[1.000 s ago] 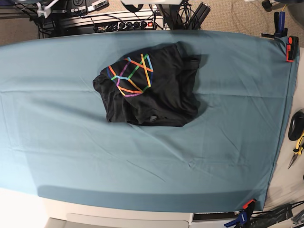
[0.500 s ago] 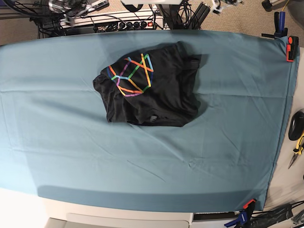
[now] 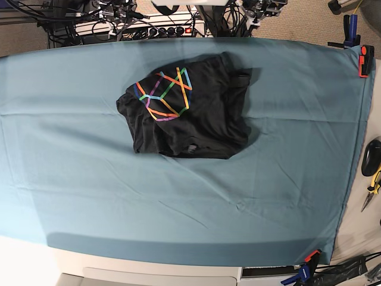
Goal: Fold the T-shirt properly
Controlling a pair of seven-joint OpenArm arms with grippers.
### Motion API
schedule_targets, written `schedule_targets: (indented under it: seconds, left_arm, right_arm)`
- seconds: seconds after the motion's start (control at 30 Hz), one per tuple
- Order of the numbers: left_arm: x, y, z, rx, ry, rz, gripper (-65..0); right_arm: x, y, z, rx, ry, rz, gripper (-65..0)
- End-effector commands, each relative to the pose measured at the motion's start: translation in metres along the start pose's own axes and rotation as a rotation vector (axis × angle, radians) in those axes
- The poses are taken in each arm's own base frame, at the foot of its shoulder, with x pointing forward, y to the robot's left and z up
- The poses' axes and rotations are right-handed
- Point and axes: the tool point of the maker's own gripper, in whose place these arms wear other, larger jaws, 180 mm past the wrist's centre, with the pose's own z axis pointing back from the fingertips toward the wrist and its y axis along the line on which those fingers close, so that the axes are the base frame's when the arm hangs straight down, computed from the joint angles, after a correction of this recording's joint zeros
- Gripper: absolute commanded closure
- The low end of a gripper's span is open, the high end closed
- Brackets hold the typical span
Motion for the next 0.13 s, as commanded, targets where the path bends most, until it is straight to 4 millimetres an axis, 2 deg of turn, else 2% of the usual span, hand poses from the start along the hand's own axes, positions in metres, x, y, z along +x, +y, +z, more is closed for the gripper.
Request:
schedule_targets:
  seconds: [0.0,0.1]
  left_arm:
    - [-0.0024,-0.005,-0.0007,-0.008,0.009,0.004,0.0]
    - [-0.0003,-0.0082,-0.0008,-0.014,0.004,0.003,0.0]
  right_arm:
    - [0.0104,-0.0123,0.0008,-0.032,-0.021,-0.014,0.0]
    - [0.0104,-0.0162,0.0009,-0.056,-0.018,-0.021,0.0]
